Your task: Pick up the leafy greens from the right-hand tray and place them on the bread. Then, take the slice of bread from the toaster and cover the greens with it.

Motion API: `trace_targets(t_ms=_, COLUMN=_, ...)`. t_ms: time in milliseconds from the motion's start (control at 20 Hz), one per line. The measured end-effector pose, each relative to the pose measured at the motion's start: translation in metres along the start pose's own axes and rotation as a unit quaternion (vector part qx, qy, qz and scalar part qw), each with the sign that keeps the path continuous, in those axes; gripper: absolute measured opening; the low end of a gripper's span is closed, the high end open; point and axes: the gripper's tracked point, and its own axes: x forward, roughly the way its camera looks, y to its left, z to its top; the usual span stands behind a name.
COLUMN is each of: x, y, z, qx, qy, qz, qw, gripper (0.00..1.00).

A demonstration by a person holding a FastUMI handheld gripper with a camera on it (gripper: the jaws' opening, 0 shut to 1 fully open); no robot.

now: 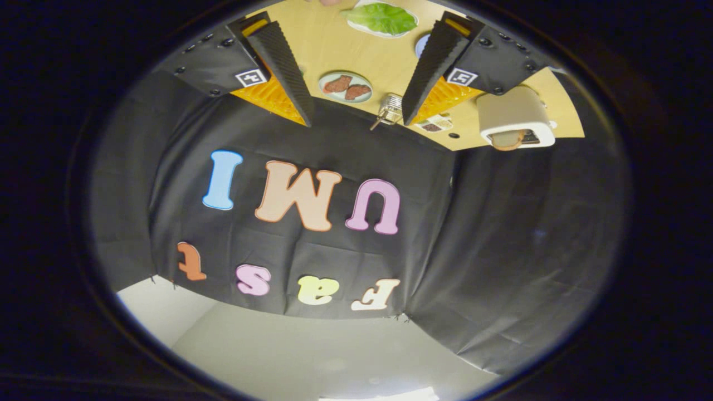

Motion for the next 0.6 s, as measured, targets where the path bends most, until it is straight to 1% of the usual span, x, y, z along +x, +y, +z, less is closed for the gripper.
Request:
trace_targets(t_ms=300, x=0.009, y=0.002, z=-0.04, qx=-0.011, qy=0.049, qz=0.052, qw=0.997, gripper=1.0)
trace_targets(t_ms=450, x=0.012, y=0.01, z=-0.065, qx=-0.018, qy=0.081, qz=0.092, qw=0.992, gripper=1.0)
trace_targets(t_ms=600, x=0.016, y=0.011, z=-0.091, qx=-0.034, qy=0.111, qz=0.121, qw=0.986, gripper=1.0)
